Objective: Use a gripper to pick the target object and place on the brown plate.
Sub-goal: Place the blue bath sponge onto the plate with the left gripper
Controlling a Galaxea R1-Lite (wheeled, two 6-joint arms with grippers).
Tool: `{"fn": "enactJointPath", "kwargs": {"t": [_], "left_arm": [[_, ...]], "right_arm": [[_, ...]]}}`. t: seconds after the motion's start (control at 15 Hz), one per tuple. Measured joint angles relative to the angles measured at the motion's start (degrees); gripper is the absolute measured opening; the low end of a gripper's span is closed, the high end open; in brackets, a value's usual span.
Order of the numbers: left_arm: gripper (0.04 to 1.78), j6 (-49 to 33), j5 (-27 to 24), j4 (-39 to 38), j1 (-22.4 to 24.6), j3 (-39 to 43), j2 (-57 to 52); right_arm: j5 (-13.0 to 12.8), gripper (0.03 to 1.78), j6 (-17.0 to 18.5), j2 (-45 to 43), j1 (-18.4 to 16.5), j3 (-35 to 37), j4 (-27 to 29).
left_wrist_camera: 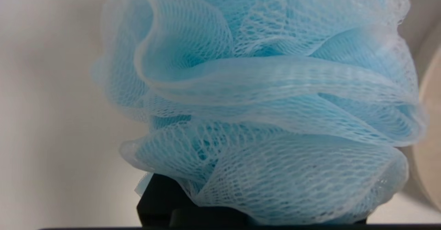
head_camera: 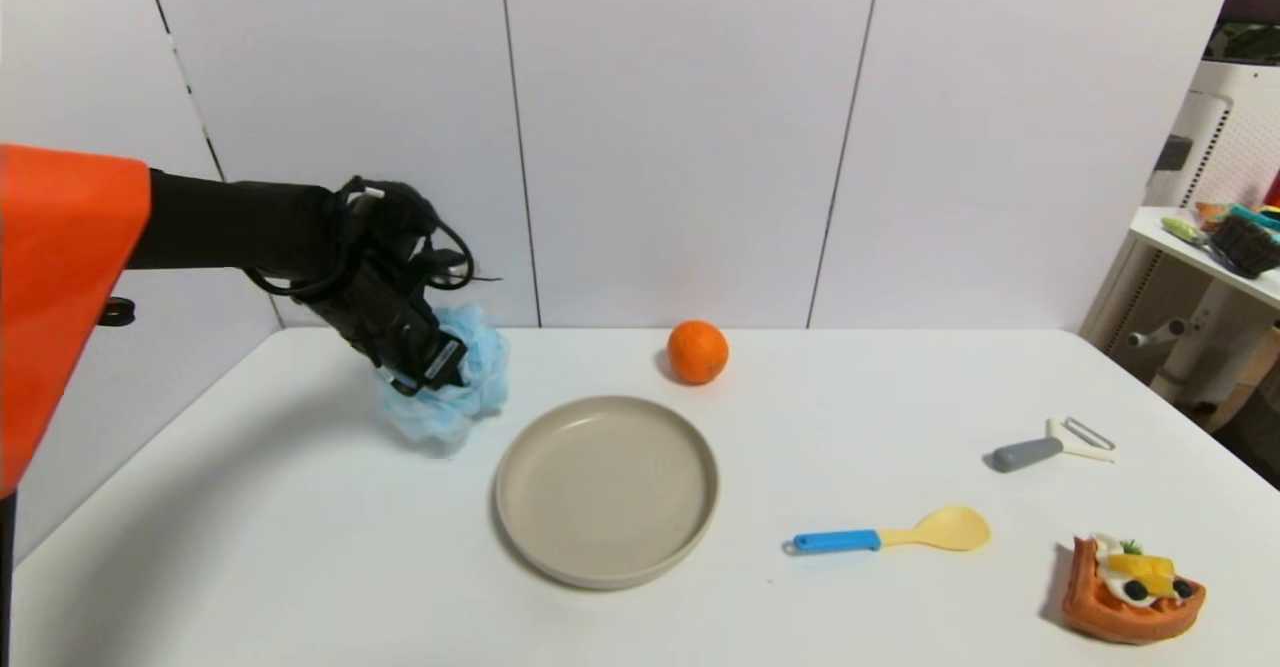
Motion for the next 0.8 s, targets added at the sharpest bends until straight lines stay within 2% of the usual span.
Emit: {"fn": "enactJointPath", "kwargs": {"t": [0.27, 0.8], "left_arm": [[0.65, -0.52, 0.02, 0.13, -4.00, -0.62, -5.10], [0.63, -2.50, -0.17, 0.44, -21.49, 1.30, -8.57]], "right_arm": [[0.02, 1.69, 0.02, 0.00, 0.00, 0.00, 0.00], [0.02, 1.69, 0.00, 0.00, 0.00, 0.00, -0.02]]}}
